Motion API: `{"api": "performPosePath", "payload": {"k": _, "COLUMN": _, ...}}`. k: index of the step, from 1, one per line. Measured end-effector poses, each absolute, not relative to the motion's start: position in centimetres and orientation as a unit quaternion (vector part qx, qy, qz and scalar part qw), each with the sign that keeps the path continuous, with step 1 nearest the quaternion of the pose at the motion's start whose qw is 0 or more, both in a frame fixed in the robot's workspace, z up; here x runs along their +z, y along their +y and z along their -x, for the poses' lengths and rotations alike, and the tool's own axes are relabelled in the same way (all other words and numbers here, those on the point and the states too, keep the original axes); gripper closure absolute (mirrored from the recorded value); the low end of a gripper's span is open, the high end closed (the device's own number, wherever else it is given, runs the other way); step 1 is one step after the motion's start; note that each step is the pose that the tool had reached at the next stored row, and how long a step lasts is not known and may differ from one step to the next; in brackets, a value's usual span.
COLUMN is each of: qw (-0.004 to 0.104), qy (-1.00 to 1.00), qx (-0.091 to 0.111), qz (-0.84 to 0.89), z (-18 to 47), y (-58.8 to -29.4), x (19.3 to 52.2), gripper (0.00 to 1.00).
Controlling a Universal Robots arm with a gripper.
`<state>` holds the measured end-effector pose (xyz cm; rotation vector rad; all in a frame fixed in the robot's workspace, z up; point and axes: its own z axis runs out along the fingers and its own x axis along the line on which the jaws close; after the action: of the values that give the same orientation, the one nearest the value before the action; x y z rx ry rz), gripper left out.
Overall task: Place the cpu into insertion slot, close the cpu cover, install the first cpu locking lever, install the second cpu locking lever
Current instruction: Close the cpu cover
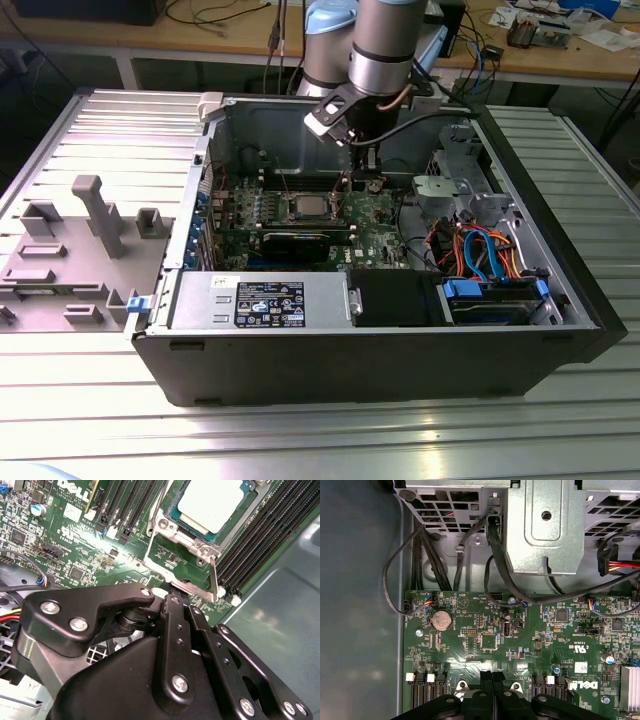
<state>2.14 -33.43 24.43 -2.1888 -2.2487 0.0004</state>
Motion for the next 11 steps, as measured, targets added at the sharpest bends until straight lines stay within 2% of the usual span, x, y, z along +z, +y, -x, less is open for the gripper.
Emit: {"api": "performPosePath", "payload": {"k": 11, "qw": 0.002, "qy": -0.717, "qx": 0.0, "qz": 0.698, "z": -1.71, "y": -33.43, "x": 24.43, "gripper": 0.89}}
